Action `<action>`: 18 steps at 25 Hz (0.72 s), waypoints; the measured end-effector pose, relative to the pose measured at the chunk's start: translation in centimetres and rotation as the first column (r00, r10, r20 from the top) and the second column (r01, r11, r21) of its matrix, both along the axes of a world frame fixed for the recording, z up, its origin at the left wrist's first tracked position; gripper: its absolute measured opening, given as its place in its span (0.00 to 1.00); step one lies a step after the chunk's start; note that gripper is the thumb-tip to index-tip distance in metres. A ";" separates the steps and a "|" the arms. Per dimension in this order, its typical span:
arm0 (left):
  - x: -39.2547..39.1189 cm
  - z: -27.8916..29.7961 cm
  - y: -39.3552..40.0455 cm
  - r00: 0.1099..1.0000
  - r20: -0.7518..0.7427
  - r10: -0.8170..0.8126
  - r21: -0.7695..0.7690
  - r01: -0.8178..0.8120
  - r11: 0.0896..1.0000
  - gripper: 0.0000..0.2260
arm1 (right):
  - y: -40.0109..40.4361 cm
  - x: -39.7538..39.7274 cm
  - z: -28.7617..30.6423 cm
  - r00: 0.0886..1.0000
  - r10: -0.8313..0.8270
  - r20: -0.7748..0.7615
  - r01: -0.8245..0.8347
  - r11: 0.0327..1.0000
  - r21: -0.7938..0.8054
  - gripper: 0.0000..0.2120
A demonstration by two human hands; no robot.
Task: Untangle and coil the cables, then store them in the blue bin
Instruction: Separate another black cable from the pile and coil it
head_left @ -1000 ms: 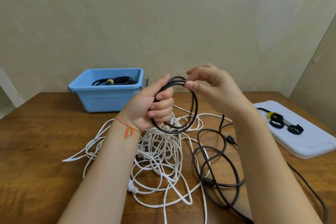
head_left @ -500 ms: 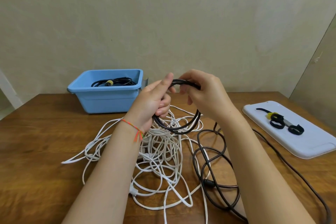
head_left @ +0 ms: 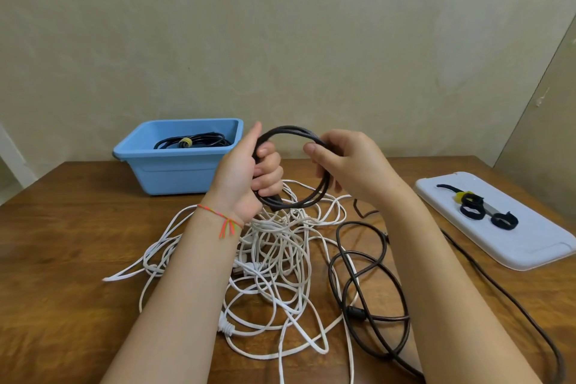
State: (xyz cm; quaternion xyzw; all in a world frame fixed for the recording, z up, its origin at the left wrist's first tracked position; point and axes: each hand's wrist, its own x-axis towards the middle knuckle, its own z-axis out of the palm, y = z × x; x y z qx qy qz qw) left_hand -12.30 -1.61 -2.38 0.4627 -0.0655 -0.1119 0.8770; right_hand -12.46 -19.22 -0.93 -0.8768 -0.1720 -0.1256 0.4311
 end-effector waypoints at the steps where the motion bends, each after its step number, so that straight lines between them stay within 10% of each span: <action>1: 0.2 -0.1 0.1 0.999 -0.021 0.026 -0.025 -0.027 0.999 0.22 | 0.1 0.2 -0.2 1.000 -0.020 0.010 0.021 0.999 -0.046 0.12; 12: 0.1 -0.6 0.9 0.994 0.051 -0.098 0.157 0.089 0.984 0.20 | -0.9 0.4 0.2 0.999 0.038 0.038 -0.040 0.999 0.032 0.11; 18: 0.6 -1.2 1.2 0.798 0.106 -0.594 -0.198 0.602 0.773 0.21 | -0.4 0.8 -0.6 0.999 0.007 0.051 -0.011 0.997 0.075 0.20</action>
